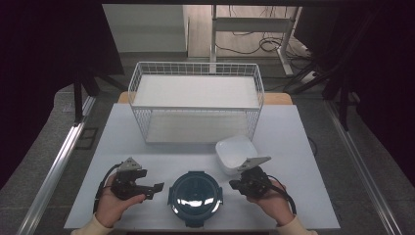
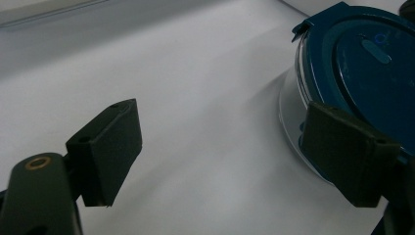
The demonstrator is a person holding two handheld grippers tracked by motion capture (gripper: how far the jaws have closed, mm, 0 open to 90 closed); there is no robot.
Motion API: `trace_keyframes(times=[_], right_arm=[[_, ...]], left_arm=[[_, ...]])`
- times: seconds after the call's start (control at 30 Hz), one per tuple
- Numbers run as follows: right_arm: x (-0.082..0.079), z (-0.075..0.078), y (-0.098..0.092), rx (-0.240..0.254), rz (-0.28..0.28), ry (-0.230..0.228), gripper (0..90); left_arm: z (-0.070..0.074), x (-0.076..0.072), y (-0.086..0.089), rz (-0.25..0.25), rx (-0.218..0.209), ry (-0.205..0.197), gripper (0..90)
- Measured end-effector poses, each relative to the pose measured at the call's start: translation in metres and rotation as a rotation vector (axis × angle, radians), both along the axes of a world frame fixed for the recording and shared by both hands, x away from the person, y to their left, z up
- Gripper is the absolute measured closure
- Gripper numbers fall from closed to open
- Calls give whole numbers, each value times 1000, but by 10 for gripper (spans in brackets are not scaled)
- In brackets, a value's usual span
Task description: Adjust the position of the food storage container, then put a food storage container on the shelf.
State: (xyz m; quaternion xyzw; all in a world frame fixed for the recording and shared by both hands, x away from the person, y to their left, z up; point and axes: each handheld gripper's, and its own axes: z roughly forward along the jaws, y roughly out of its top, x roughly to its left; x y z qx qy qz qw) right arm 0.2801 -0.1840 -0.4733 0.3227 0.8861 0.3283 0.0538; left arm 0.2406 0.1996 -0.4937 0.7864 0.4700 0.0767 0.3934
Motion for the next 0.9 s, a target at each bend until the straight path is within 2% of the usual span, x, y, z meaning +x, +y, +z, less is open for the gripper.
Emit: trace_keyframes(times=[0.07, 0.17, 0.2, 0.23, 0.27, 0.3, 0.4, 0.43, 0.47, 0.5, 0.63, 0.77, 0.9], right_arm=[[-4, 1, -7, 30, -9, -2, 850], [-9, 0, -17, 83, -11, 5, 627], [-9, 0, -17, 83, -11, 5, 627], [-9, -1, -19, 104, -29, 8, 517], [-10, -1, -22, 156, -65, 9, 372], [-10, -1, -22, 156, -65, 9, 372], [-9, -2, -26, 206, -80, 28, 277], [-10, -1, -27, 211, -95, -1, 241], [-10, -1, -27, 211, -95, -1, 241], [-12, 1, -27, 215, -104, -23, 221], [-13, 2, -26, 214, -100, -27, 209], [-15, 2, -23, 173, -123, -56, 209], [-14, 2, -21, 189, -143, -36, 189]], left_arm=[[0, 0, 0, 3, -2, 0, 153], [0, -2, 1, 10, -6, 0, 153], [0, -2, 1, 10, -6, 0, 153], [-1, -2, 1, 11, -4, 1, 153], [-1, -3, 2, 14, -4, -1, 152], [-1, -3, 2, 16, -3, -2, 152], [0, -3, 4, 35, -15, -10, 153], [1, -4, 5, 38, -22, -12, 155], [2, -4, 5, 42, -32, -17, 155], [2, -4, 5, 45, -36, -20, 158], [4, -5, 5, 45, -34, -32, 166], [4, -6, 3, 47, -34, -31, 170], [7, -9, 4, 62, -45, -32, 164]])
